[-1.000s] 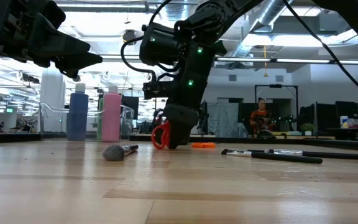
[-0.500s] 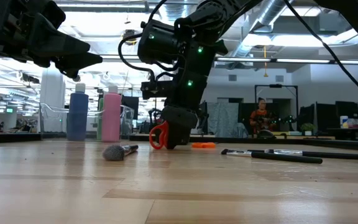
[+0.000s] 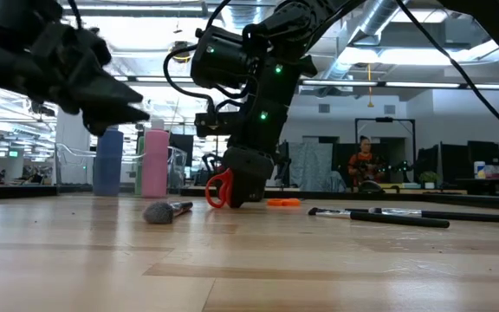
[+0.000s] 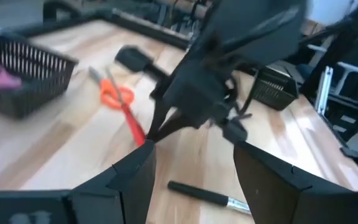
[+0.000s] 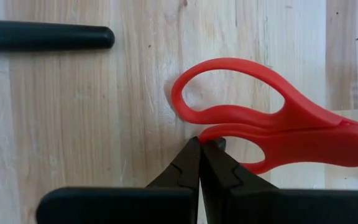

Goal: Pick & Place Paint Supplies
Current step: Put the red scissors into the top black bin

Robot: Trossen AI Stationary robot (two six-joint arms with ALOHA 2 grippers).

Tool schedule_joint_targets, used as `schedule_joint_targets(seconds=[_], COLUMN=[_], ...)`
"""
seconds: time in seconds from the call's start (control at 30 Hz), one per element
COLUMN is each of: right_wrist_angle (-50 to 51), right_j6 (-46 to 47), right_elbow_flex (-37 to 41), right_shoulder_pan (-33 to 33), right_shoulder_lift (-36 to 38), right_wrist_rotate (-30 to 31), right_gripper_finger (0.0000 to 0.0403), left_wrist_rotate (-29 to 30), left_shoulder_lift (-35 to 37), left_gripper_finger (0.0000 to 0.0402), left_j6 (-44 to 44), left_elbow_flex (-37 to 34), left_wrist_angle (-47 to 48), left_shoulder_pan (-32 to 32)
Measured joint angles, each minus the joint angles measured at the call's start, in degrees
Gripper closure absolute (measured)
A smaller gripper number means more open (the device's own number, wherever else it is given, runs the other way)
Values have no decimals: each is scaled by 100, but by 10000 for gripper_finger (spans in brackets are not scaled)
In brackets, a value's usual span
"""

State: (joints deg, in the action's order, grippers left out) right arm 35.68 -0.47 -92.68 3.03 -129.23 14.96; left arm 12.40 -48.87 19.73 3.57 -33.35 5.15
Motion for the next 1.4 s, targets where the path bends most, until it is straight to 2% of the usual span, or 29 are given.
schedule_joint_targets(seconds=[0.23, 0.4, 0.8, 0.9, 1.1, 1.4], right_wrist_angle=[0, 0, -14, -17, -32, -59], right_j6=[-9, -7, 2, 2, 2, 2], right_elbow_flex=[-4, -4, -4, -4, -4, 1], right_shoulder_pan=[0, 0, -4, -4, -4, -4], right_shoulder_lift=[0, 0, 0, 0, 0, 2], right_wrist_rotate=[-26, -32, -86, -118, -127, -157], right_gripper_finger=[403, 403, 403, 403, 403, 403], left_wrist_rotate=[-701, -1221, -1990, -2023, -2045, -2414], left_shoulder_lift=[-757, -1447, -3362, -3721, -4124, -4709], left_gripper_finger=[192, 192, 192, 189, 175, 152], left_j6=[672, 810, 911, 922, 928, 897], left_elbow_flex=[2, 23, 990, 1110, 1406, 1976], left_wrist_angle=[-245, -928, -1056, -1058, -1094, -1094], left_shoulder_pan=[-780, -1122, -1468, -1557, -1589, -1593])
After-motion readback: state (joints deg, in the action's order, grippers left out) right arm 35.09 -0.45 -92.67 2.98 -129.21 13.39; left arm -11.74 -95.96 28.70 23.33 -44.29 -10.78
